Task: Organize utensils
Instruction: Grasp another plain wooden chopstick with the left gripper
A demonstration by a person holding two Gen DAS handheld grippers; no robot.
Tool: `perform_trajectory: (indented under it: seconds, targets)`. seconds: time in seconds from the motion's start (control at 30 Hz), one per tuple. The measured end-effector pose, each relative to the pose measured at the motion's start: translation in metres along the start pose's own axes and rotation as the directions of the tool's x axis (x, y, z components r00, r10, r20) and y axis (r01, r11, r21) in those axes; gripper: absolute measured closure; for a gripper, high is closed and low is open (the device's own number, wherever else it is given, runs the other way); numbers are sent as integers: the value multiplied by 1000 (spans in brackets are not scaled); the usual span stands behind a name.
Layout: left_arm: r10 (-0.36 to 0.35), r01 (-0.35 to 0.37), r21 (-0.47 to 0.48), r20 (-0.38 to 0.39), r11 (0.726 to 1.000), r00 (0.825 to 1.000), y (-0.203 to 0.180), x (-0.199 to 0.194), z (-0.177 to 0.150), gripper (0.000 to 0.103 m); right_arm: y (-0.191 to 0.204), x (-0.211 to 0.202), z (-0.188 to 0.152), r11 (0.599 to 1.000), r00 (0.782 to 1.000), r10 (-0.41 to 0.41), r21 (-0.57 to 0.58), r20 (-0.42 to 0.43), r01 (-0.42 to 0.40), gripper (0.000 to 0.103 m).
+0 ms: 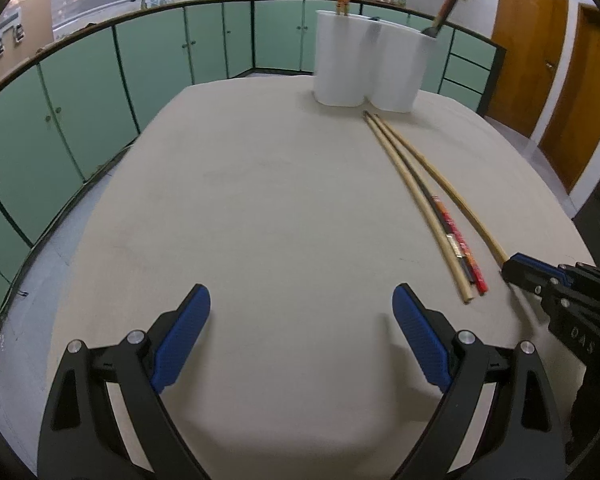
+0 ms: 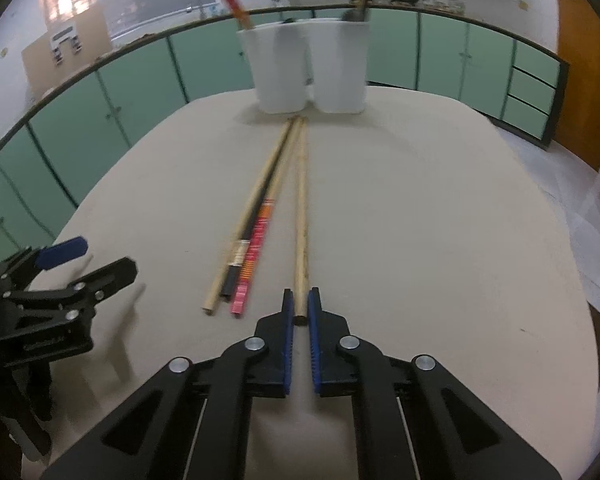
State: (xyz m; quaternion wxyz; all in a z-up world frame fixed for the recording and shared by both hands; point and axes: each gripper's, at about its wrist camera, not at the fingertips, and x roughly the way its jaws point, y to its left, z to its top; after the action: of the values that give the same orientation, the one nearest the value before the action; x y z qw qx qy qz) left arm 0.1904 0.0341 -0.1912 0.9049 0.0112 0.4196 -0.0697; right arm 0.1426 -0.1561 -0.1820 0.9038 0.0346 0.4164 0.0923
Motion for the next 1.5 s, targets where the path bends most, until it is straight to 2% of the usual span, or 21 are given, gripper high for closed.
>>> perform_trajectory:
  seconds: [0.13, 0.33, 0.63, 0.9, 1.1, 1.2, 1.3, 1.37, 1.4, 1.47, 1.5]
  targets:
    - [-57, 57, 4, -11, 998, 998, -20, 1, -2, 13, -23, -5, -2, 998, 999, -40, 43, 5, 39, 96]
    - [-118, 119, 23, -27, 993, 993, -51, 5, -5, 13, -36, -7, 0, 997, 997, -72, 43, 17, 72, 96]
    - [-45, 48, 48, -62, 998, 997, -65, 19, -1, 13, -41, -4, -2, 998, 999, -46, 53, 7, 46, 96]
    - [42, -43, -11, -56, 999, 998, -37, 13, 1, 13, -40, -6, -3, 998, 999, -31, 50, 6, 31, 95]
    - [5, -6, -23, -46, 1000, 999, -37, 11, 3, 16, -37, -6, -3, 999, 1000, -24, 37, 4, 24, 94]
    - [-1, 0, -21, -39, 1000, 999, -40, 12, 5, 25, -40, -6, -3, 999, 1000, -13, 47, 4, 12, 94]
    - [-3, 2, -22, -31, 1000, 1000, -40, 13, 6, 40, -41, -5, -3, 999, 1000, -7, 50, 2, 7, 94]
    - [-10, 9, -15, -26, 1000, 1000, -41, 12, 6, 58, -41, -5, -3, 999, 1000, -9, 48, -1, 9, 94]
    - [-11, 11, -6, -24, 1000, 1000, -43, 11, 6, 64, -40, -5, -3, 999, 1000, -11, 46, -2, 11, 94]
    - [4, -4, 1, -24, 1000, 1000, -45, 11, 6, 82, -39, -5, -3, 999, 1000, -18, 41, -3, 18, 94]
    - [12, -12, 5, -24, 1000, 1000, -46, 11, 6, 87, -38, -4, -3, 999, 1000, -21, 38, -3, 21, 94]
